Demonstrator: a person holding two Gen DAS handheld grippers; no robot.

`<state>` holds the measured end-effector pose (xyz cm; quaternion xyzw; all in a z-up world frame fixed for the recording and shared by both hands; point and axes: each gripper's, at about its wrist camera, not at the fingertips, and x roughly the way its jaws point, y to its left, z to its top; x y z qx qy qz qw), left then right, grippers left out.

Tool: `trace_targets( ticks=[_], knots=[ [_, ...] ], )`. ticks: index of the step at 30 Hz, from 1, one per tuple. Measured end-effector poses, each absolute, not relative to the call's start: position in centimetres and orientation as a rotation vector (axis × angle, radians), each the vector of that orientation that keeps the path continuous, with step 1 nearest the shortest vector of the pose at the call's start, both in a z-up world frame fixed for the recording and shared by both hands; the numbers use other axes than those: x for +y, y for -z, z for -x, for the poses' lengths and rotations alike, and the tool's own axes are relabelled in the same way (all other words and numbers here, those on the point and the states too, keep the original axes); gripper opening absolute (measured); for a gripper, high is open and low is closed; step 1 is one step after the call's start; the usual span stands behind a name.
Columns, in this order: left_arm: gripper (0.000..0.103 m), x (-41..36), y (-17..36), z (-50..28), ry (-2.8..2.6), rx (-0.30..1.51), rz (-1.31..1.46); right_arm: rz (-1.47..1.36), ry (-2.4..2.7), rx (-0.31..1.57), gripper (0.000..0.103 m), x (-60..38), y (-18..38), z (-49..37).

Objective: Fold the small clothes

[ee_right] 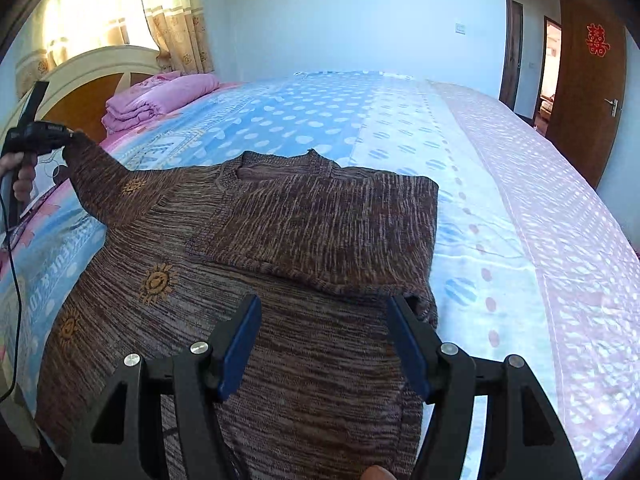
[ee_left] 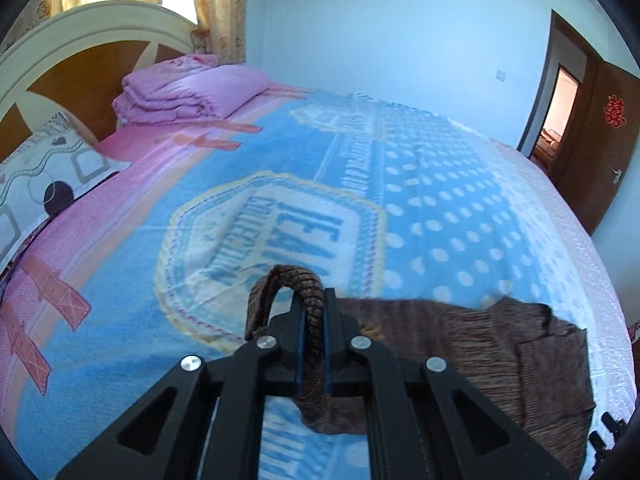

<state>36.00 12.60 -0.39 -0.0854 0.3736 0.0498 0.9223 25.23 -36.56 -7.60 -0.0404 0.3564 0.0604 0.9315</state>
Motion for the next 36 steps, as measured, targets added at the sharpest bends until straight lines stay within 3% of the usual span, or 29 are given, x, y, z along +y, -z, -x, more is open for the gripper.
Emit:
trace_targets(
  ticks=[13, 22, 23, 27, 29, 31, 32, 33, 36],
  knots=[
    [0.008, 0.2, -2.1, -36.8, 0.046, 0.756, 0.246, 0.062, -0.139, 0.755, 0.065, -37.9, 9.1, -23.3],
    [0.009, -14.0, 4.5, -34.7, 0.156, 0.799, 0.038, 0.048, -0.154, 0.779, 0.065, -38.0, 10.6, -23.2],
    [0.014, -15.4, 5.7, -34.4, 0.157, 0.813, 0.002, 0.047, -0.152, 0.781, 0.065, -38.1, 10.8, -23.2],
    [0.018, -19.2, 8.5, -32.6, 0.193, 0.849, -0.129, 0.060, -0.133, 0.778, 0.065, -38.5, 11.4, -23.1],
    [0.027, -19.4, 8.0, -31.2, 0.220, 0.817, -0.172, 0.055, -0.127, 0.771, 0.065, -38.8, 11.3, -23.1],
    [0.049, -18.1, 7.0, -29.6, 0.220, 0.751, -0.205, 0.036, -0.127, 0.767, 0.065, -39.1, 11.2, -23.1],
    [0.066, -16.9, 6.5, -28.8, 0.203, 0.704, -0.227, 0.024, -0.130, 0.764, 0.065, -39.2, 11.1, -23.1],
    [0.074, -15.8, 6.2, -28.3, 0.179, 0.665, -0.251, 0.012, -0.134, 0.763, 0.065, -39.3, 11.0, -23.1],
    [0.077, -10.9, 6.7, -28.3, 0.015, 0.610, -0.370, -0.017, -0.146, 0.766, 0.065, -39.0, 10.3, -23.3]
  ],
)
